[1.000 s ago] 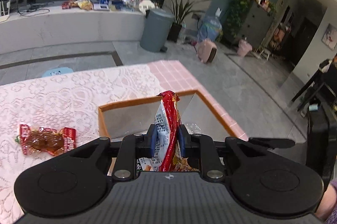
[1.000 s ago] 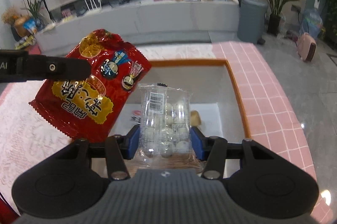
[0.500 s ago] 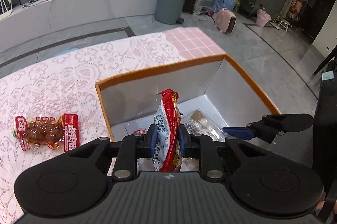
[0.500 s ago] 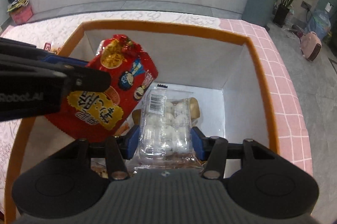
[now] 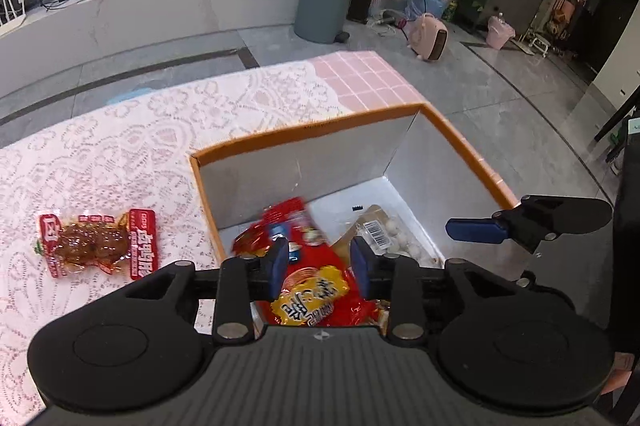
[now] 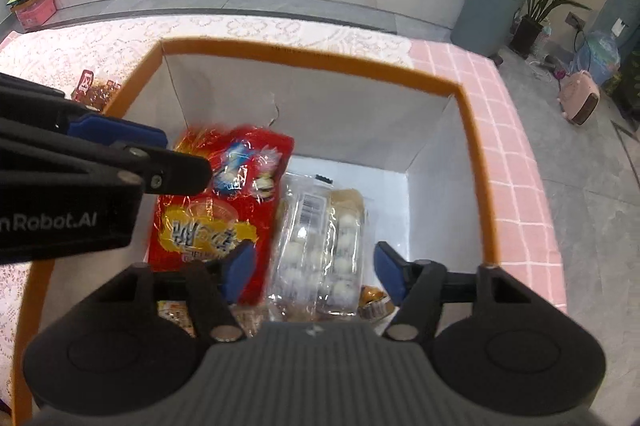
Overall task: Organize snacks
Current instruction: 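Open both tools to drop the chip bag and quail-egg bag into the box, then move both tools back above the red meat snack on the bed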
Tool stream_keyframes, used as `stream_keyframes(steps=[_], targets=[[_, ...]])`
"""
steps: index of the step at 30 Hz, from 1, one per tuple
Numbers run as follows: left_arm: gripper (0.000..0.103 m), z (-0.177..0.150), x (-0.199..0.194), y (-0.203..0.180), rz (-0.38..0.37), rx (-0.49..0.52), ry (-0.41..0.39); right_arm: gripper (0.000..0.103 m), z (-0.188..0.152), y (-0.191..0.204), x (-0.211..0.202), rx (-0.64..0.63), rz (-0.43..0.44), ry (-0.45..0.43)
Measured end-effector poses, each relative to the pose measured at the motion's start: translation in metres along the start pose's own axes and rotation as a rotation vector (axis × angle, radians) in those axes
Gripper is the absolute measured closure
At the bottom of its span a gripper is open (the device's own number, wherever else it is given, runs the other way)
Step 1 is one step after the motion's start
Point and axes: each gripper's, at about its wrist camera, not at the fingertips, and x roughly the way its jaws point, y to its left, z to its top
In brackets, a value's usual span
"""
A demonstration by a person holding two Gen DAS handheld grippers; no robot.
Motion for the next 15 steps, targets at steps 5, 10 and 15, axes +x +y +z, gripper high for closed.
stream_keyframes(steps=[5, 10, 15], targets=[[0.062, -0.001, -0.026, -0.001, -0.016, 0.009, -0.037, 0.032, -0.001, 0.004, -0.023, 0.001, -0.026, -0.03], [0.061, -0.008, -0.054, 0.003, 0.009, 0.03, -0.1, 0.032, -0.006, 0.009, -0.052, 0.043, -0.017, -0.107], [0.061, -0.022, -0.084, 0.016, 0.049, 0.034, -0.171, 0.031, -0.014, 0.031, -0.078, 0.092, 0.027, -0.198]])
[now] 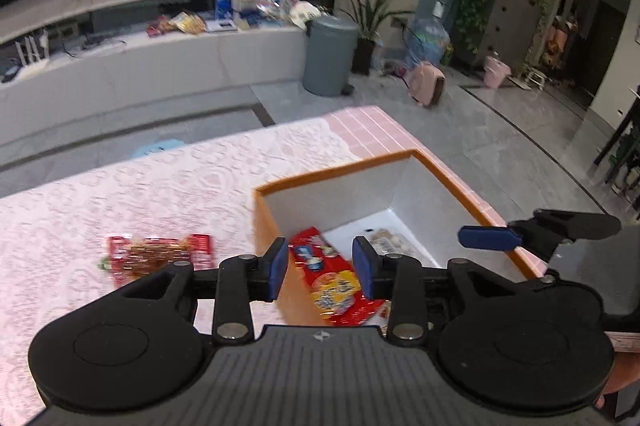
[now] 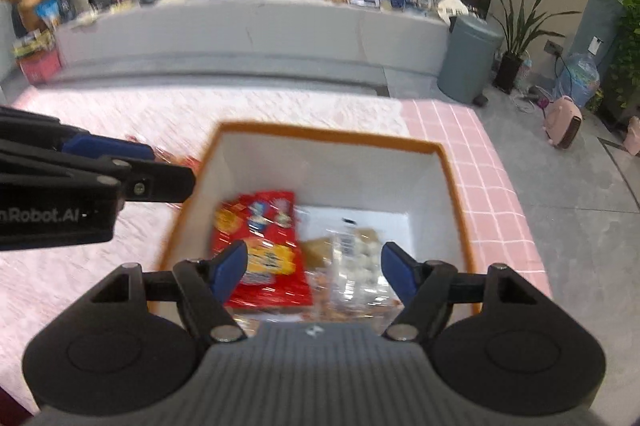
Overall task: Organize snacks
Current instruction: 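Move both tools back above the red meat snack on the bed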
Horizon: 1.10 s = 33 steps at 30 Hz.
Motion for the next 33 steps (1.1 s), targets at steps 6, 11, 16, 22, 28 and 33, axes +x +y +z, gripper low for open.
stream_keyframes(steps=[6, 11, 16, 22, 28, 33], targets=[[0.061, -0.018, -0.027, 0.017, 0.079, 0.014, -0.049, 0.031, -0.009, 0.035, -0.018, 0.041, 0.018, -0.083], [0.061, -0.039, -0.043, 0.034, 0.126, 0.01, -0.062, 0.031, -0.021, 0.066, -0.025, 0.057, 0.039, -0.142], [0.061, -0.059, -0.051, 0.058, 0.15, -0.043, -0.065, 0.031, -0.035, 0.092, -0.026, 0.092, 0.074, -0.165], [0.061, -0.084, -0.053, 0.087, 0.158, -0.096, -0.046, 0.031, -0.048, 0.117, -0.013, 0.133, 0.106, -0.129], [0.061, -0.103, -0.049, 0.115, 0.139, -0.147, -0.028, 0.031, -0.051, 0.139, 0.007, 0.099, 0.119, -0.091], [0.061, -0.107, -0.039, 0.135, 0.106, -0.167, -0.031, 0.039, -0.046, 0.154, 0.026, 0.044, 0.102, -0.079]])
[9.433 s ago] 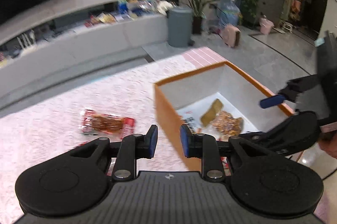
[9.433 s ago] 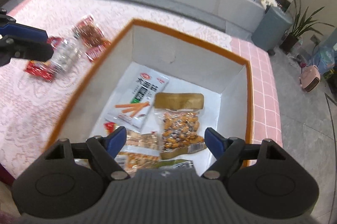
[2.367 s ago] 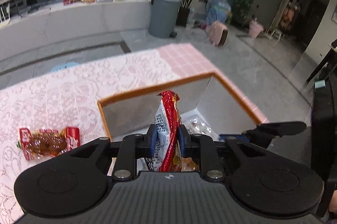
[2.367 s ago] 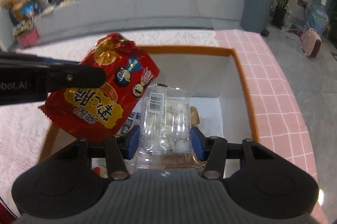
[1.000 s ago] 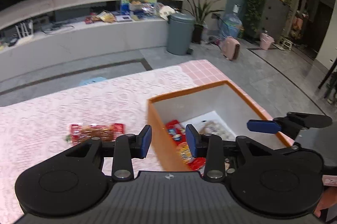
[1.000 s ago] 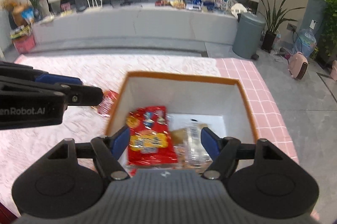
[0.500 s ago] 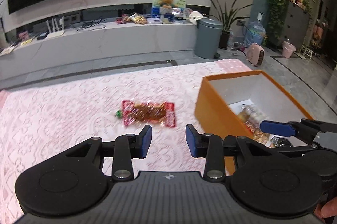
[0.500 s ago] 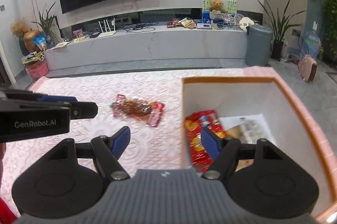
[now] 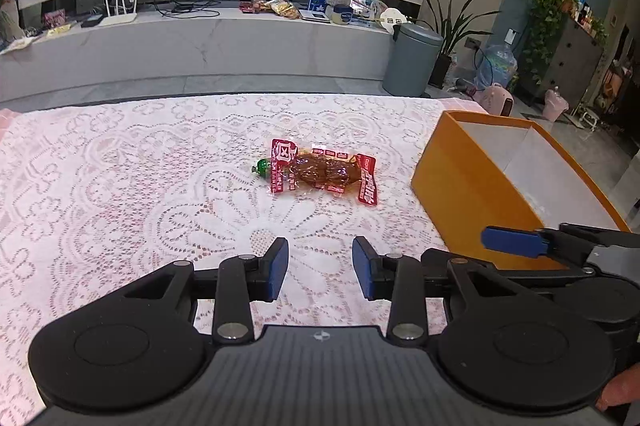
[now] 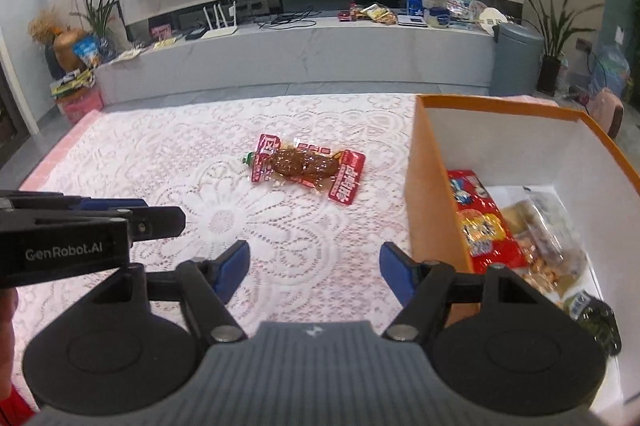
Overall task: Organize snacks
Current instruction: 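Move both tools back above the red meat snack on the bed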
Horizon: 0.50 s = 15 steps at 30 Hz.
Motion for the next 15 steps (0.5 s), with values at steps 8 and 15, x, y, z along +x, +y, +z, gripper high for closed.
stream_keyframes(steps=[8, 15], targets=[[0.061, 0.011, 0.031, 0.027, -0.038, -0.026, 0.004, 0.047, 0.016, 0.003, 0.042, -0.046, 0.005, 0.034], [0.061, 0.026, 0.064, 0.037, -0.04, -0.03, 0.022, 0.046, 0.036, -0.004, 0.084, -0.036, -0.018, 0.03]])
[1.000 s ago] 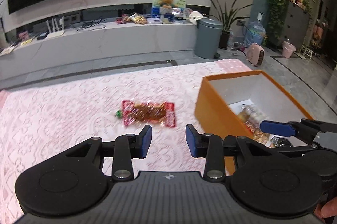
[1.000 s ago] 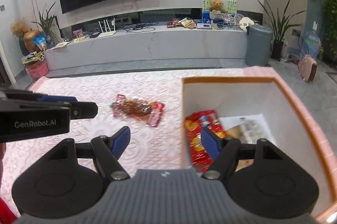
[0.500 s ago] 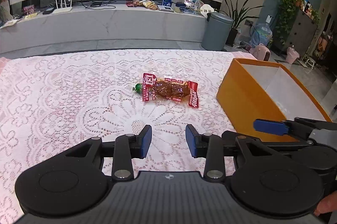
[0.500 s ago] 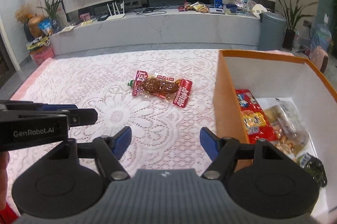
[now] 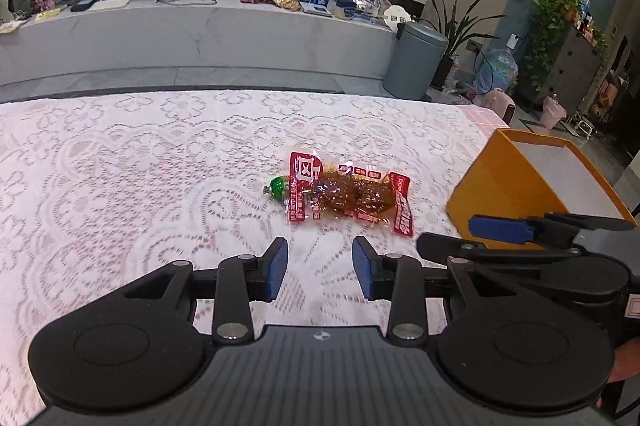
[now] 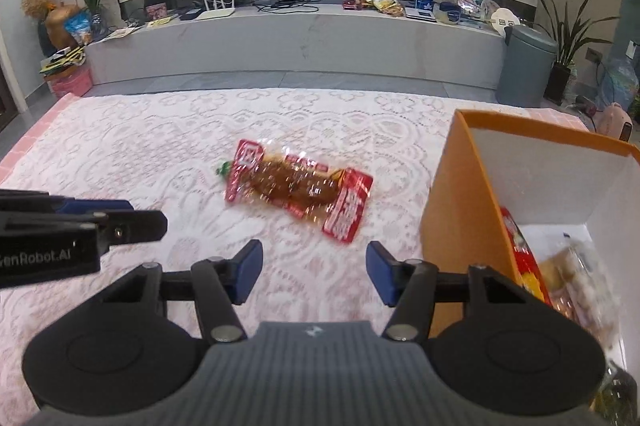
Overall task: Organize snacks
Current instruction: 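Move both tools back above the red meat snack on the bed, then grasp the green sausage stick with the left tool while the right tool grasps the meat snack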
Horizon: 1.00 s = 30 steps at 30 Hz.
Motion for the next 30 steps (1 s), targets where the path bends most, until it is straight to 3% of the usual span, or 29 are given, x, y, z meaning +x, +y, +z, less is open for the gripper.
stream_keyframes(steps=[5, 13, 15, 26, 30], targets=[[0.061, 0.007, 0.017, 0.005, 0.053, 0.031, 0.033, 0.046, 0.014, 0.006, 0.025, -0.051, 0.02, 0.011], [0.061, 0.014, 0.027, 0.026, 0.118, -0.002, 0.065, 0.037, 0.037, 0.03, 0.06, -0.29, 0.036, 0.079], [0.062, 0.014, 0.029, 0.029, 0.125, -0.007, 0.073, 0.022, 0.041, 0.03, 0.067, -0.305, 0.054, 0.095], [0.062, 0.014, 0.022, 0.035, 0.132, -0.02, 0.072, 0.027, 0.049, 0.058, 0.095, -0.654, 0.096, 0.181], [0.062, 0.014, 0.021, 0.032, 0.121, -0.007, 0.07, 0.03, 0.05, 0.052, 0.107, -0.633, 0.132, 0.229]])
